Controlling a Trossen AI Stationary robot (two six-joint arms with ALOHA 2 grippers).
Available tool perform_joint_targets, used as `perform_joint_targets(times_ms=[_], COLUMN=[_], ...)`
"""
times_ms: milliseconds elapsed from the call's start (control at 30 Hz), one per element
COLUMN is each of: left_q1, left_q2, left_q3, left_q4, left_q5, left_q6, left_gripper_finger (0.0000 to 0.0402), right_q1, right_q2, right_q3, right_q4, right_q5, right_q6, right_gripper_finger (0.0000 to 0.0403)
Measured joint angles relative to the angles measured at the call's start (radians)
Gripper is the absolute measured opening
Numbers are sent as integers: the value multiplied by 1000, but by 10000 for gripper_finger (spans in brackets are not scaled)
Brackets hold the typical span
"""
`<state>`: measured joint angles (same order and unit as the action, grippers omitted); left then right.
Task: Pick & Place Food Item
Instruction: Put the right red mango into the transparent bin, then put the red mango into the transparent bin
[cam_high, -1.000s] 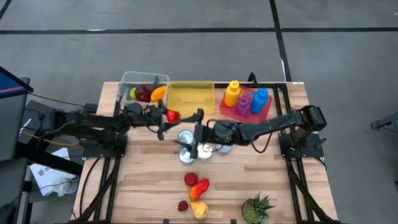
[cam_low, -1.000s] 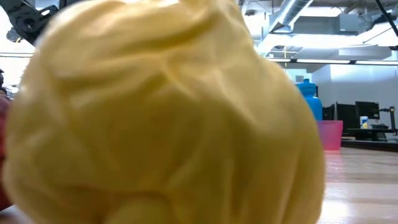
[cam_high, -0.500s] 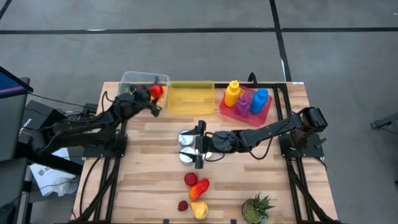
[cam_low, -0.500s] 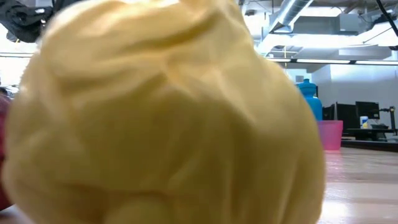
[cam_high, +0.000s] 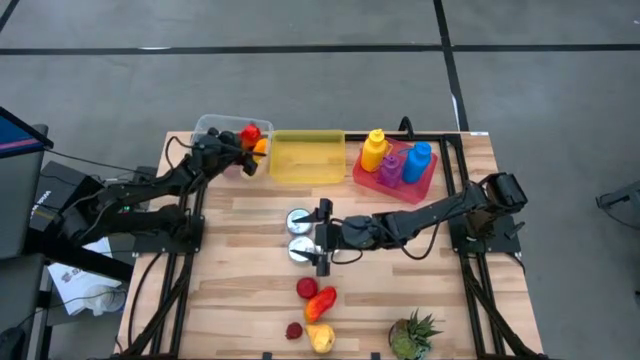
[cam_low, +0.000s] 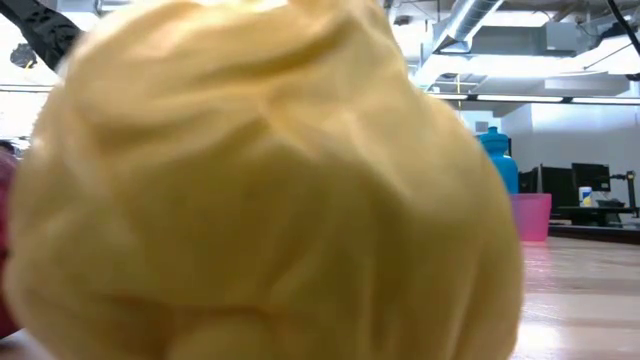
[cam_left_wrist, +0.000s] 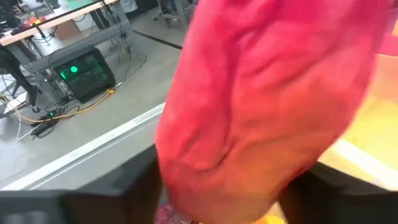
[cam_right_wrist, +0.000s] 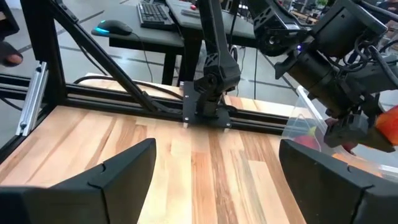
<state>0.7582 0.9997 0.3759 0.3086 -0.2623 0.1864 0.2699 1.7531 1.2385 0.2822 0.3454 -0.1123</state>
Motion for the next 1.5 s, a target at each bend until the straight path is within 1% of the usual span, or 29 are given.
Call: perform_joint_targets(times_ms=[100, 167, 233, 300, 367, 533, 633, 733, 833, 900, 1000, 1167, 1267, 1367, 1433, 1467, 1500], left_q1=[0, 0, 0, 0, -2, -42, -85, -139, -203, -248, -315, -403, -439, -465, -482, -488, -494], left_q2=[0, 0, 0, -3, -19, -117, -195, -254, -278, -277, -277, -277, -277, -277, -277, -277, -277], left_q3=[0, 1, 1, 1, 1, 1, 1, 1, 1, 0, 0, 0, 0, 0, 0, 0, 0], left_q4=[2, 3, 3, 6, 3, 14, 15, 17, 15, 11, 10, 7, 6, 10, 13, 12, 13], left_q5=[0, 0, 1, 1, 1, 24, 97, 206, 315, 362, 374, 374, 376, 406, 424, 429, 430], left_q6=[-2, -3, -3, -3, -4, -6, -20, -65, -99, -117, -122, -124, -154, -197, -218, -221, -221], left_gripper_finger=[317, 352, 378, 392, 393, 371, 357, 344, 333, 328, 326, 340, 357, 376, 387, 391, 394], right_q1=[0, 0, 0, 0, 1, 7, 12, 24, 55, 85, 131, 185, 193, 189, 187, 183, 180], right_q2=[0, 0, 0, 0, 0, -1, -1, -1, 1, 2, 2, 2, 18, 41, 76, 97, 106], right_q3=[0, 0, 0, 0, 0, 0, 0, 0, 0, 0, 0, 0, 1, 8, 46, 65, 75], right_q4=[-11, -15, -15, -19, -37, -134, -233, -344, -434, -470, -491, -497, -511, -547, -523, -537, -589], right_q5=[0, 0, 0, 0, -1, -21, -90, -190, -305, -341, -344, -288, -266, -267, -274, -278, -280], right_q6=[0, 0, 0, 0, 0, 29, 70, 116, 132, 132, 132, 132, 142, 142, 138, 135, 131], right_gripper_finger=[329, 329, 329, 329, 329, 329, 329, 329, 329, 329, 330, 342, 357, 374, 384, 388, 391])
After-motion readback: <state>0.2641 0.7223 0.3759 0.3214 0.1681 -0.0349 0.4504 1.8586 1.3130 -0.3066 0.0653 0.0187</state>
